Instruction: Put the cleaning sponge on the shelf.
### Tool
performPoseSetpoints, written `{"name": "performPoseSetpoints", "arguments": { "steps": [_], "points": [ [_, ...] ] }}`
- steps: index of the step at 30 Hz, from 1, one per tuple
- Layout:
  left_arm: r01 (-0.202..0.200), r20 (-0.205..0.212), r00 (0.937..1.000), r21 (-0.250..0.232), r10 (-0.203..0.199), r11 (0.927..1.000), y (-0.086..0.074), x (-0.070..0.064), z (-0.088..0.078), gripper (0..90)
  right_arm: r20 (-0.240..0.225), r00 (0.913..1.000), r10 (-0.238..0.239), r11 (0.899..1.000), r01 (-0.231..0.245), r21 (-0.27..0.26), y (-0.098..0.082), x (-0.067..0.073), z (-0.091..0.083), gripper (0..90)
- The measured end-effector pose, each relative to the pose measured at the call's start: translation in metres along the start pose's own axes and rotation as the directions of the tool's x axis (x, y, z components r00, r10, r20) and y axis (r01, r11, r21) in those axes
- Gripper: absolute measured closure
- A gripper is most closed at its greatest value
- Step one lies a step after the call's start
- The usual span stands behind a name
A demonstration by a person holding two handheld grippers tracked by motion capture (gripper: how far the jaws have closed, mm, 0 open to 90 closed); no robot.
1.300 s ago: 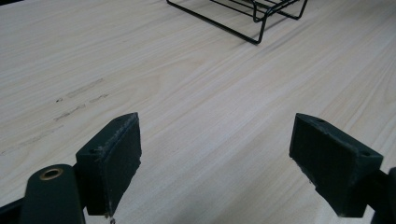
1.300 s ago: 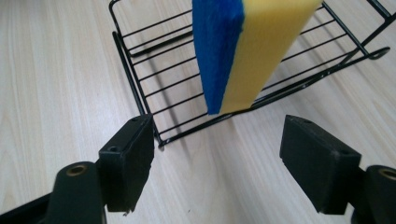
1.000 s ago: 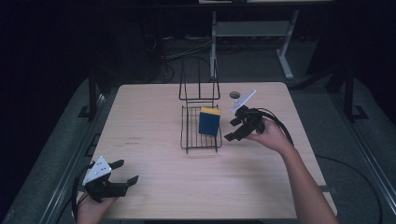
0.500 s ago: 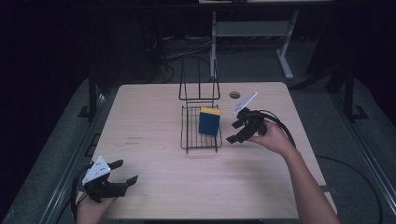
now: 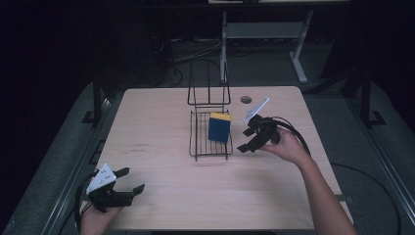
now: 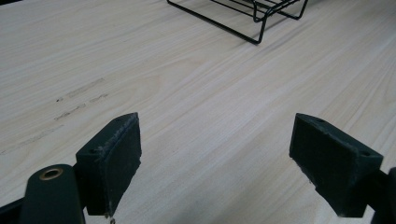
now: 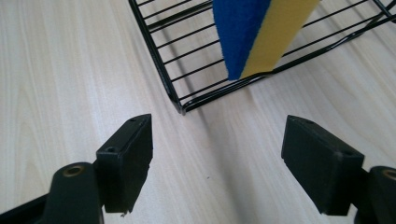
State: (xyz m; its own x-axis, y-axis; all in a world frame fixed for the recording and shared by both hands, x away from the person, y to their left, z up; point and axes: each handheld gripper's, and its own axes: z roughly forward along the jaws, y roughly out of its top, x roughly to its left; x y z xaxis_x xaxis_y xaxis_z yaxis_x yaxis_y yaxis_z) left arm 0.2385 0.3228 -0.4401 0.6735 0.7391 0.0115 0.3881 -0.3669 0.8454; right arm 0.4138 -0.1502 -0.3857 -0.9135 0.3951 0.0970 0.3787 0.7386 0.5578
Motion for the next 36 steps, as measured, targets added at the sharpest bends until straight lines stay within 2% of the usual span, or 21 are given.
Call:
{"name": "performPoseSetpoints", "arguments": {
  "steps": [5, 8, 17, 23, 27, 36],
  "points": [
    [-0.002, 0.0, 1.0, 0.0, 0.002, 1.0, 0.0, -0.001, 0.0, 16.2, 0.001, 0.9999, -0.015, 1.0, 0.016, -0.007, 0.001, 0.002, -0.002, 24.4],
    [-0.001, -0.001, 1.0, 0.0, 0.001, 1.0, 0.0, 0.0, 0.0, 16.3, -0.001, 1.0, -0.003, 1.0, 0.003, -0.002, -0.001, 0.003, -0.002, 24.4],
    [-0.002, 0.0, 1.0, -0.001, 0.002, 1.0, 0.0, -0.001, 0.001, 16.2, -0.002, 1.0, 0.009, 1.0, -0.009, -0.011, -0.017, 0.005, 0.0, 24.4],
    [-0.004, 0.002, 1.0, 0.002, 0.004, 1.0, 0.001, -0.002, 0.002, 16.2, -0.003, 0.9996, 0.029, 1.0, -0.029, 0.008, -0.026, 0.006, 0.001, 24.3],
    [-0.003, 0.001, 1.0, 0.002, 0.003, 1.0, 0.001, -0.002, 0.002, 16.2, 0.003, 0.9996, 0.026, 1.0, -0.026, -0.011, -0.034, 0.009, -0.001, 23.9],
    [-0.004, 0.001, 1.0, 0.004, 0.004, 1.0, 0.001, -0.002, 0.002, 16.2, 0.01, 0.9991, 0.042, 0.999, -0.042, -0.01, -0.049, 0.014, -0.002, 23.9]
  ]
}}
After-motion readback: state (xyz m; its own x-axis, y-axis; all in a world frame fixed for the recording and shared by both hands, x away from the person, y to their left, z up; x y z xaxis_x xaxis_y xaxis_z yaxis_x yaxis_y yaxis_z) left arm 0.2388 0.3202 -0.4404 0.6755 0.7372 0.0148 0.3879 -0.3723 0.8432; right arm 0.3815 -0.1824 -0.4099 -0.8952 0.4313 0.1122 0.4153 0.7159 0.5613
